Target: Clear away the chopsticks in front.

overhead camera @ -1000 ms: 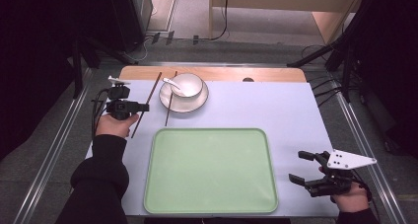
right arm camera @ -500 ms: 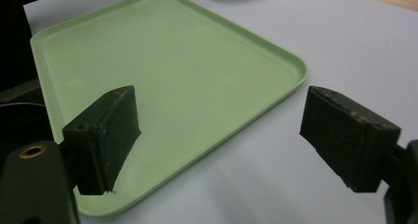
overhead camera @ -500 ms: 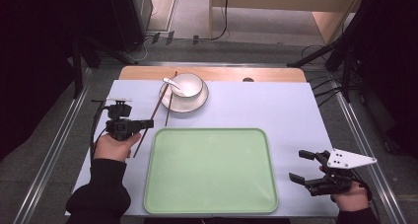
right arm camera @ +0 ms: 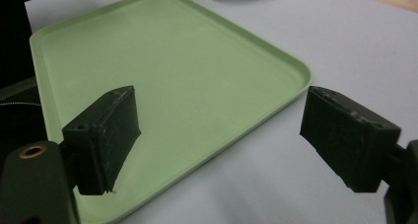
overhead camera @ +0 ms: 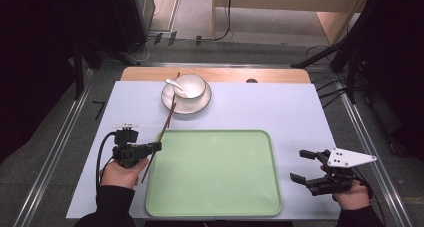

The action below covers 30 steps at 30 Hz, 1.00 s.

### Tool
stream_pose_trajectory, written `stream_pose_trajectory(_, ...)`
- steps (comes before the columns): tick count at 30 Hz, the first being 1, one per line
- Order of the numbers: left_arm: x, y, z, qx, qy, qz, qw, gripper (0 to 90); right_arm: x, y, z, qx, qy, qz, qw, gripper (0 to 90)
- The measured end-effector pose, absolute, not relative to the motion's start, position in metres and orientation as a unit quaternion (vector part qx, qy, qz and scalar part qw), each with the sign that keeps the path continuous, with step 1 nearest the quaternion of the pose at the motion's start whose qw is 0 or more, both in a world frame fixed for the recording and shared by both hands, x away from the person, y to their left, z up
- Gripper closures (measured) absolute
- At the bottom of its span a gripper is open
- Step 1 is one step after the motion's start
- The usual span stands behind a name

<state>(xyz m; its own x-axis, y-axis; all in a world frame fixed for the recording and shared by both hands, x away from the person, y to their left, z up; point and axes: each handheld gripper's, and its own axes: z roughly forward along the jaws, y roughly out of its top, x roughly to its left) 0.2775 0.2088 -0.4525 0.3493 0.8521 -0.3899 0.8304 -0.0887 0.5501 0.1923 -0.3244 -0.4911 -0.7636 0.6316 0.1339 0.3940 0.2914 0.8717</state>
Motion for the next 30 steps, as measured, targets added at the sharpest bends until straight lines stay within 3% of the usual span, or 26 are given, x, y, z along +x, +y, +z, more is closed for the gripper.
stream_pose_trajectory(25, 0.253, 0.193, -0.504, 0.753, 0.592, -0.029, 0.286, 85.1, 0.199, -0.317, -0.49, 0.308, 0.801, 0.5, 0.115, 15.1)
stream_pose_trajectory(26, 0.253, 0.194, -0.503, 0.75, 0.593, -0.029, 0.291, 79.0, 0.2, -0.316, -0.49, 0.308, 0.802, 0.499, 0.114, 15.1)
stream_pose_trajectory(30, 0.253, 0.192, -0.501, 0.764, 0.582, -0.002, 0.278, 77.8, 0.2, -0.316, -0.49, 0.306, 0.804, 0.497, 0.114, 15.1)
